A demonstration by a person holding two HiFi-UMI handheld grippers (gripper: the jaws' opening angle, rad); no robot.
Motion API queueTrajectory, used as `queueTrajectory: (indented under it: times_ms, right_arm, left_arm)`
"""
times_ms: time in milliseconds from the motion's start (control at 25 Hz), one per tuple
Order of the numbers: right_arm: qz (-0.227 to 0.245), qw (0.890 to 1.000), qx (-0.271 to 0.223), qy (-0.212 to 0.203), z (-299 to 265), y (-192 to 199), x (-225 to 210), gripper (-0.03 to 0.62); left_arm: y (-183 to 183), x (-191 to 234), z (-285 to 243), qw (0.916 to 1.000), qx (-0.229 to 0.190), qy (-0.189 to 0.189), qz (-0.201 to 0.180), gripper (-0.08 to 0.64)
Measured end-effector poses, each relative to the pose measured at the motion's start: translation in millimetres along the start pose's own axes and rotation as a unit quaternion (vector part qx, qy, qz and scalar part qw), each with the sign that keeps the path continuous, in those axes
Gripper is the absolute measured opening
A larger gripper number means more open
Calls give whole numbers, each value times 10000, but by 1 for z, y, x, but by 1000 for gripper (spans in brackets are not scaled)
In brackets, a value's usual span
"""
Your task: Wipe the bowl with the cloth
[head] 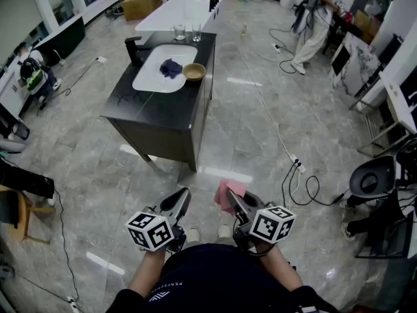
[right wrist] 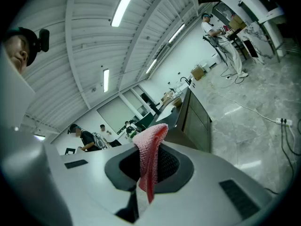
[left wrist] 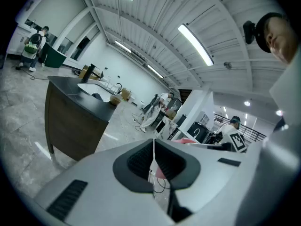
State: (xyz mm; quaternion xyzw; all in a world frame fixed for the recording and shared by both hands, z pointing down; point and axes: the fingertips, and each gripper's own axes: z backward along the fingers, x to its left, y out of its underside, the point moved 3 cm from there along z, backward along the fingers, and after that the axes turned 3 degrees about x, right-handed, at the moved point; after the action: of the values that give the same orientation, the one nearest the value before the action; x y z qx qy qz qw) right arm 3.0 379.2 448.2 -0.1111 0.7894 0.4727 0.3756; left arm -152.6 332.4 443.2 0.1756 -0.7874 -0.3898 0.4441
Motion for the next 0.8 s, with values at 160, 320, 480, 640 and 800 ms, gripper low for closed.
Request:
queueTrajectory:
  times_ms: [160, 320, 480, 640, 800]
  right_arm:
    - [8, 10000, 1, 4, -2, -4, -4, 43]
    - [107, 9999, 89, 33, -5, -12, -11, 42]
    - [82, 9999, 108, -39, -6, -21, -21, 43]
    - [156, 9997, 101, -174, -7, -36, -28, 43]
    - [175, 9993, 112, -297, -3, -50, -41, 43]
  left_arm:
    - [-1, 3, -3, 10000, 27, -31, 12, 17]
    - [-4, 0, -10, 10000, 15, -27, 8, 17]
    - [-4, -8, -21, 10000, 11, 32, -61, 17]
    - [-10, -15, -35, 9999, -36, -25, -152, 17]
    - [-13, -22, -52, 9996, -67, -129, -240, 17]
